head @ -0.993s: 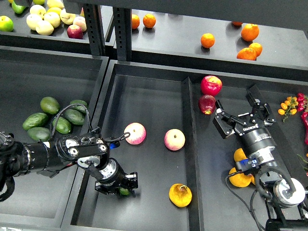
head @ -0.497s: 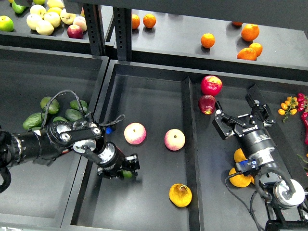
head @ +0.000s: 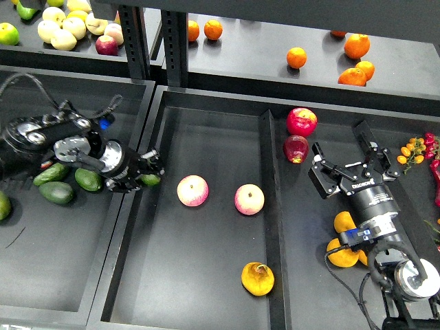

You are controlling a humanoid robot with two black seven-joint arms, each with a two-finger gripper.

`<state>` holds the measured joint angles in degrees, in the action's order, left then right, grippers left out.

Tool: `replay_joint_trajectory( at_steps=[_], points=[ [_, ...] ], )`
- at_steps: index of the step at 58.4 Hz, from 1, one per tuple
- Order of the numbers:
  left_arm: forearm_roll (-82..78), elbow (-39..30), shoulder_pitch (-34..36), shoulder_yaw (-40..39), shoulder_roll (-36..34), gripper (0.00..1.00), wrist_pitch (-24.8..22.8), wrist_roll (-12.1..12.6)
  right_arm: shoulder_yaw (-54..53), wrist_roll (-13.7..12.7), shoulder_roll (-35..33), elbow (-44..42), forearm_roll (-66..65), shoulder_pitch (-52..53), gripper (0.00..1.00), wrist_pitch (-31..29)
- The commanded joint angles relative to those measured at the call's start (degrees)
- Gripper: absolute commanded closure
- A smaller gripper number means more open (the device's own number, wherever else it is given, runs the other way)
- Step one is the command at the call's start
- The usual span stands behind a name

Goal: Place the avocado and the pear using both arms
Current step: 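Lift the avocado and carry it to the avocado bin, then lower the avocado beside the other avocados and open the left gripper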

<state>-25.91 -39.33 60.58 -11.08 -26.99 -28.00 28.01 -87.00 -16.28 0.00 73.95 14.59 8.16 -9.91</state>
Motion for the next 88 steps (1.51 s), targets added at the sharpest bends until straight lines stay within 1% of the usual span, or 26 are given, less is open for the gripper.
replay_joint_trajectory(
  at_steps=[1, 11, 21, 29, 51, 67, 74, 81, 82, 84, 88],
  points=[
    [0.8, 1.1, -0.1, -0.2, -2.1, 0.8, 0.0, 0.0, -2.3, 0.0, 0.0, 0.0, 0.0, 0.5, 0.0, 0.0],
    [1.7, 1.8, -1.2, 0.0, -3.9, 0.8, 0.0, 0.0, -4.8, -0.1, 0.0, 0.0, 0.1, 0.9, 0.0, 0.0],
    [1.7, 4.3, -3.4, 0.1, -4.3, 0.79, 0.0, 0.0, -5.6, -0.1, 0.0, 0.0, 0.3, 0.9, 0.0, 0.0],
    [1.7, 6.7, -5.5, 0.1, -3.5, 0.78, 0.0, 0.0, -5.5, -0.1, 0.0, 0.1, 0.3, 0.9, 0.0, 0.0],
    [1.7, 9.4, -9.2, 0.0, -0.6, 0.74, 0.0, 0.0, -5.4, -0.1, 0.0, 0.2, 0.3, 0.8, 0.0, 0.0],
    [1.6, 9.9, -10.2, 0.0, 0.3, 0.66, 0.0, 0.0, -5.4, -0.1, 0.0, 0.4, 0.3, 0.7, 0.0, 0.0],
    [1.7, 11.1, -10.5, 0.0, 0.8, 0.57, 0.0, 0.0, -5.4, -0.1, 0.0, 0.4, 0.3, 0.7, 0.0, 0.0],
    [1.7, 12.4, -10.8, 0.0, 1.5, 0.55, 0.0, 0.0, -5.4, -0.1, 0.0, 0.5, 0.3, 0.4, 0.0, -0.1],
    [1.7, 12.5, -11.0, 0.1, 1.6, 0.52, 0.0, 0.0, -5.3, -0.1, 0.0, 0.5, 0.3, 0.3, 0.0, -0.1],
    [1.7, 12.5, -11.3, 0.1, 1.9, 0.51, 0.0, 0.0, -5.3, -0.2, 0.0, 0.5, 0.3, 0.2, 0.0, -0.1],
    [1.7, 12.5, -11.8, 0.1, 2.0, 0.51, 0.0, 0.0, -5.3, -0.2, 0.0, 0.5, 0.3, 0.2, 0.0, -0.1]
  ],
)
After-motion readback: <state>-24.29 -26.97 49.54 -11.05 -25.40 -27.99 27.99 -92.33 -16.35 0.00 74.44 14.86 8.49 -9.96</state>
